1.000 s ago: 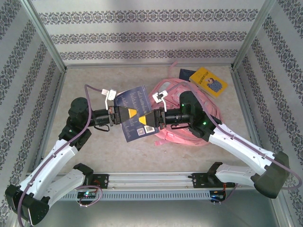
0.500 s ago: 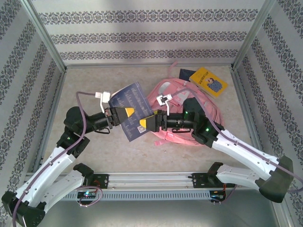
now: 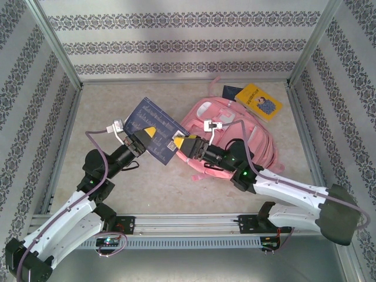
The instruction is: Pack the student bag
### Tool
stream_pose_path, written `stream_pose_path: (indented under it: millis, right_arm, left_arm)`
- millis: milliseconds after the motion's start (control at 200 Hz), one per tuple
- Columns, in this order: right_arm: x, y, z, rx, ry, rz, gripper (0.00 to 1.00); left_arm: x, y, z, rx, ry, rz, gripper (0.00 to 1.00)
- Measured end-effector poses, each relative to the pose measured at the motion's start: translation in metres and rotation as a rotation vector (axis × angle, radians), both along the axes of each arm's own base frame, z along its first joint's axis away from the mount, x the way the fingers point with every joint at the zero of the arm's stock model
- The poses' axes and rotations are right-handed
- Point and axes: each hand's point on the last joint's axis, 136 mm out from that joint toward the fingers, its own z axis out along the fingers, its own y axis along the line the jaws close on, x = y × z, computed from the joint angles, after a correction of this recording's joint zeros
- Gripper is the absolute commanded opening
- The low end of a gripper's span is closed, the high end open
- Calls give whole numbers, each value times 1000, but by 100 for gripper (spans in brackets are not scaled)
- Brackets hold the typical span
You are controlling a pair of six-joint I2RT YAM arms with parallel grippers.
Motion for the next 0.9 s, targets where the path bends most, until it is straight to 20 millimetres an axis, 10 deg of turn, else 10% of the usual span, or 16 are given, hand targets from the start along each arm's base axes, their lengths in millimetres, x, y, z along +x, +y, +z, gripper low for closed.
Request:
stream_pose_path:
  millis: [205, 455, 575, 695, 899]
  right_arm:
    - [12, 24, -1, 66, 53, 30, 59]
    - [15, 37, -6, 94, 86, 39, 9]
    - [15, 31, -9, 55, 96, 11, 0]
    - [35, -16, -10, -24, 97, -148, 0]
    - [67, -155, 6, -105, 82, -590, 0]
  left_arm:
    - [4, 6, 3, -38, -1, 44, 0]
    - [7, 6, 3, -51, 7, 60, 0]
    - [9, 3, -5, -14, 40, 61, 32]
    - [14, -2, -14, 155, 81, 74, 64]
    - [51, -41, -22, 456, 143, -16, 71]
